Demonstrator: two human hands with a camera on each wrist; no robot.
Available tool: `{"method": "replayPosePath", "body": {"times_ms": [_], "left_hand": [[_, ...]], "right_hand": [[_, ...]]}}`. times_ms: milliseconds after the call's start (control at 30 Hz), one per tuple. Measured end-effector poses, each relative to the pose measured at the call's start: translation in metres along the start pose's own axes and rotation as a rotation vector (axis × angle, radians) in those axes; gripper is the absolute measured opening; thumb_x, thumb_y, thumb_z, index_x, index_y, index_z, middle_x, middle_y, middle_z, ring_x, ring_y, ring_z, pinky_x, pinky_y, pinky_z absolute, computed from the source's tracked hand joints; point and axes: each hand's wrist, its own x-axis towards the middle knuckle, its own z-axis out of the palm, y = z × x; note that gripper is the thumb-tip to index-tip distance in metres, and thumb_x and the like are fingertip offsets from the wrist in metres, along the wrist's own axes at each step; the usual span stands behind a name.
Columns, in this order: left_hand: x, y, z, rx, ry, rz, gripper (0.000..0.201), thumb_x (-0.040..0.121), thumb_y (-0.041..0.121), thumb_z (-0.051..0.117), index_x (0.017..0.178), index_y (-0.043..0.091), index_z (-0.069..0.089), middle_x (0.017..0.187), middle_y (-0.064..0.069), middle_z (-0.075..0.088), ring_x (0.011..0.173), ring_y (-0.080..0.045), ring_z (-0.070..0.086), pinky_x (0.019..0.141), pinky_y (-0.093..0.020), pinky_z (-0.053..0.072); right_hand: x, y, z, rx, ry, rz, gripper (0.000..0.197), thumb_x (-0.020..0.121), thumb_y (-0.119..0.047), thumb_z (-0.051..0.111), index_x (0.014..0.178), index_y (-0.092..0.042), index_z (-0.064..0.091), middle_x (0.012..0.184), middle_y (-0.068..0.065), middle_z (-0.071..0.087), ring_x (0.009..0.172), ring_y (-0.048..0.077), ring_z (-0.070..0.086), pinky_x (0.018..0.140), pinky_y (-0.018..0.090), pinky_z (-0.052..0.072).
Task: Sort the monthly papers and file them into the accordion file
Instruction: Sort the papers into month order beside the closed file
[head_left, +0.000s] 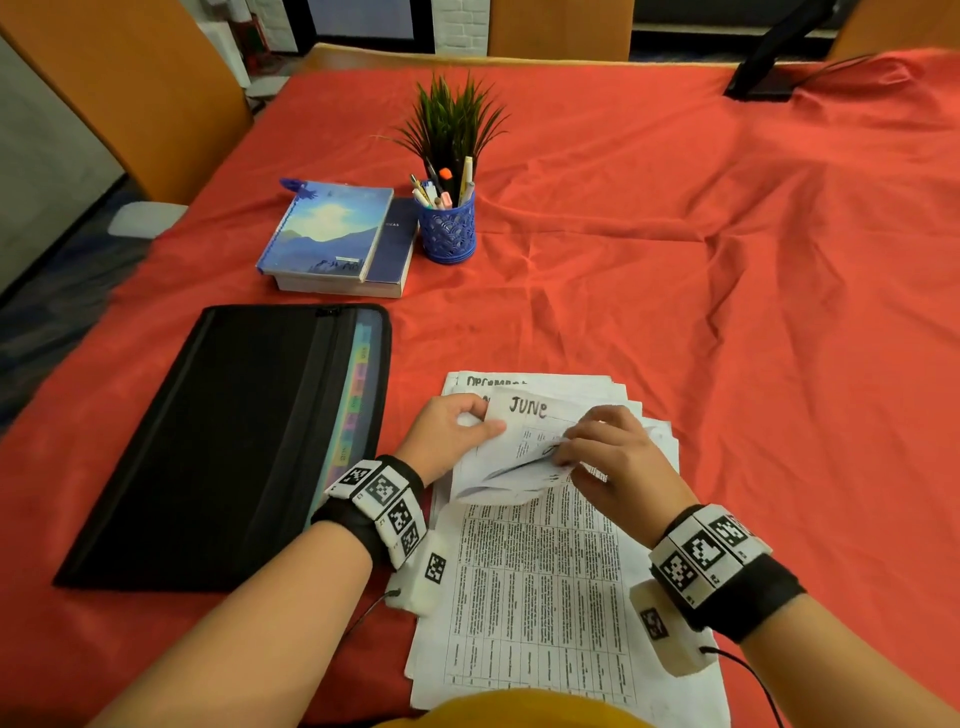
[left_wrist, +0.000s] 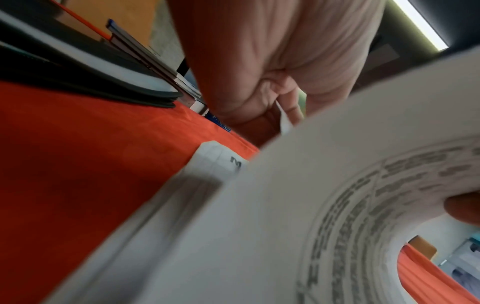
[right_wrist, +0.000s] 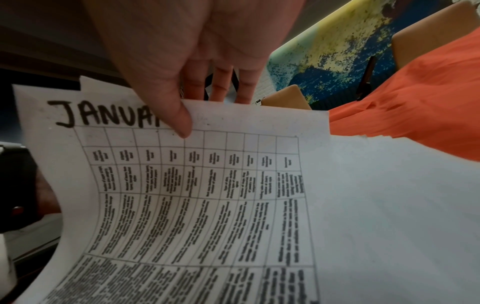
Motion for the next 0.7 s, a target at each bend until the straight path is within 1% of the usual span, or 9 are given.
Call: {"method": "replayPosePath", "body": {"times_ms": [67,133,233,333,367,467,567,600,700], "left_hand": [[0.000,0.001,-0.001,0.000,-0.026,-0.009,0.012,0.083,0.006,0.067,0.074,0.013,0.063,0.085,0.001,0.066,0.078,-0.005,0.059,0.075,-0.015,0.046],[-0.001,0.003,-0.002,-0.004,-0.054,-0.020,0.016,0.083,-0.002,0.061,0.077,0.013,0.064,0.085,0.001,0.065,0.081,-0.005,0.058,0.078,-0.017,0.045],[-0.004,0.006,-0.005,0.004,-0.086,-0.001,0.025,0.081,-0.007,0.061,0.075,0.018,0.065,0.081,0.007,0.065,0.075,0.009,0.057,0.076,-0.006,0.042],[-0.008,0.009,-0.003,0.005,-0.129,0.003,0.013,0.076,-0.005,0.070,0.084,0.005,0.071,0.088,-0.007,0.071,0.082,-0.003,0.061,0.084,-0.013,0.047],[-0.009,0.010,-0.002,-0.005,-0.127,0.002,0.013,0.075,-0.005,0.071,0.085,0.003,0.072,0.089,-0.008,0.071,0.082,-0.003,0.062,0.084,-0.011,0.047],[-0.012,0.013,-0.003,-0.020,-0.128,0.036,0.017,0.075,-0.001,0.073,0.083,0.014,0.070,0.087,0.006,0.069,0.077,0.011,0.060,0.079,-0.004,0.042],[-0.012,0.011,-0.008,0.019,-0.125,0.058,0.035,0.080,-0.009,0.060,0.094,0.022,0.065,0.108,0.006,0.065,0.063,0.000,0.059,0.063,-0.014,0.045],[-0.012,0.009,-0.008,-0.009,-0.117,0.046,0.043,0.080,-0.013,0.054,0.099,0.025,0.063,0.113,0.003,0.064,0.065,-0.008,0.061,0.061,-0.020,0.049],[-0.013,0.003,-0.005,-0.161,-0.067,0.021,0.068,0.080,-0.012,0.061,0.118,0.042,0.045,0.114,-0.005,0.065,0.096,-0.017,0.067,0.080,-0.035,0.057]], "right_hand": [[-0.002,-0.001,0.000,0.015,-0.007,0.005,0.019,0.077,-0.011,0.050,0.081,-0.014,0.068,0.087,-0.003,0.065,0.095,0.018,0.050,0.084,0.024,0.042],[-0.003,0.000,0.001,0.048,-0.015,0.067,0.017,0.073,-0.004,0.057,0.083,-0.013,0.068,0.094,0.000,0.064,0.088,0.015,0.058,0.073,0.026,0.049],[-0.001,0.001,0.001,0.071,-0.031,0.151,0.021,0.070,0.003,0.068,0.082,-0.014,0.067,0.114,0.009,0.058,0.078,0.014,0.064,0.063,0.023,0.050],[0.006,0.000,-0.001,0.082,-0.070,0.144,0.019,0.072,0.002,0.070,0.081,-0.014,0.066,0.123,0.010,0.056,0.077,0.016,0.064,0.068,0.024,0.049],[0.008,0.000,-0.002,0.091,-0.079,0.130,0.018,0.072,0.002,0.069,0.082,-0.013,0.065,0.118,0.009,0.059,0.079,0.018,0.064,0.069,0.025,0.051],[0.011,0.000,-0.004,0.097,-0.051,0.155,0.019,0.076,-0.003,0.063,0.093,-0.010,0.059,0.094,0.003,0.063,0.084,0.022,0.061,0.075,0.027,0.048],[0.010,-0.003,-0.009,0.171,-0.089,0.321,0.036,0.081,-0.004,0.061,0.113,-0.014,0.047,0.094,-0.002,0.060,0.089,0.015,0.057,0.076,0.020,0.043],[0.009,-0.003,-0.010,0.187,-0.115,0.349,0.043,0.082,-0.005,0.061,0.120,-0.016,0.043,0.094,-0.004,0.059,0.089,0.012,0.056,0.075,0.016,0.039],[0.009,-0.006,-0.013,0.174,-0.148,0.355,0.060,0.080,-0.003,0.062,0.133,-0.016,0.037,0.089,-0.007,0.053,0.087,0.011,0.050,0.079,0.016,0.034]]}}
